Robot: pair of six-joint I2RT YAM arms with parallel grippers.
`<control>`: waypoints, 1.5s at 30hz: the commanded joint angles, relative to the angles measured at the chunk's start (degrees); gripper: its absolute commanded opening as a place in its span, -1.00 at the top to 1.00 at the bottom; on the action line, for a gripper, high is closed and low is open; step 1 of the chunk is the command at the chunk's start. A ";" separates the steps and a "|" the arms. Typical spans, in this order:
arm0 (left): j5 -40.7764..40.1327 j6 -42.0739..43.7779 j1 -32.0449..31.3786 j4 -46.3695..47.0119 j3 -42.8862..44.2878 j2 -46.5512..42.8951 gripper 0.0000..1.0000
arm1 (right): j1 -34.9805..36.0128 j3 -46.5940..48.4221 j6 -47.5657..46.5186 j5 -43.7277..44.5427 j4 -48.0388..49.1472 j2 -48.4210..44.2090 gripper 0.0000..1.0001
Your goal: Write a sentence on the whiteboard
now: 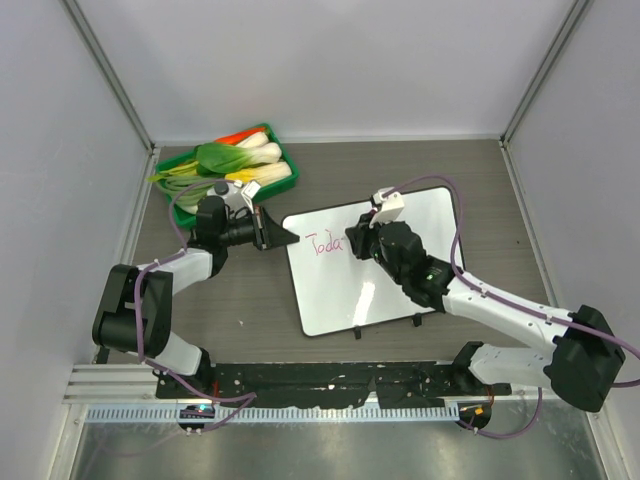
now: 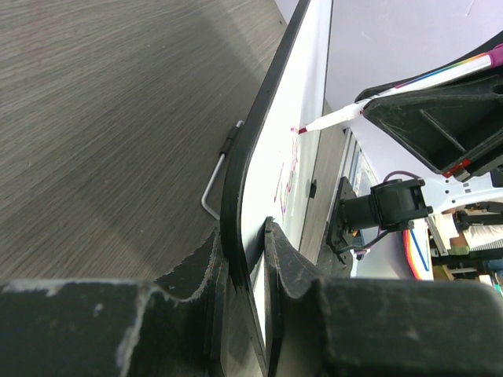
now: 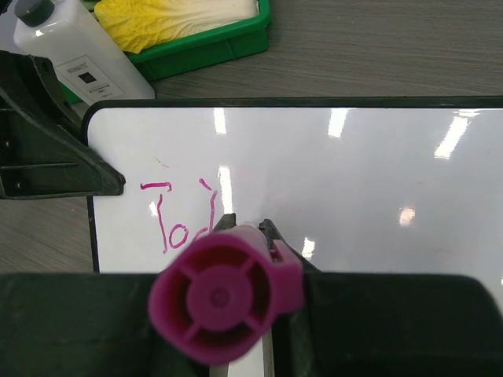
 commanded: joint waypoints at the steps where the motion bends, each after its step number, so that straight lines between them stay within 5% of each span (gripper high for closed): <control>1: -1.62 7.99 -1.72 -3.25 -0.03 0.25 1.00 | -0.37 -1.54 -0.17 1.92 1.04 -1.37 0.97; 23: -1.62 8.34 -1.72 -3.87 0.15 0.43 1.00 | -0.73 -2.95 2.12 1.47 2.36 -8.84 0.97; 45: -1.53 8.43 -1.81 -3.96 0.32 0.69 1.00 | -5.56 -3.65 3.96 -4.50 4.38 -5.67 0.97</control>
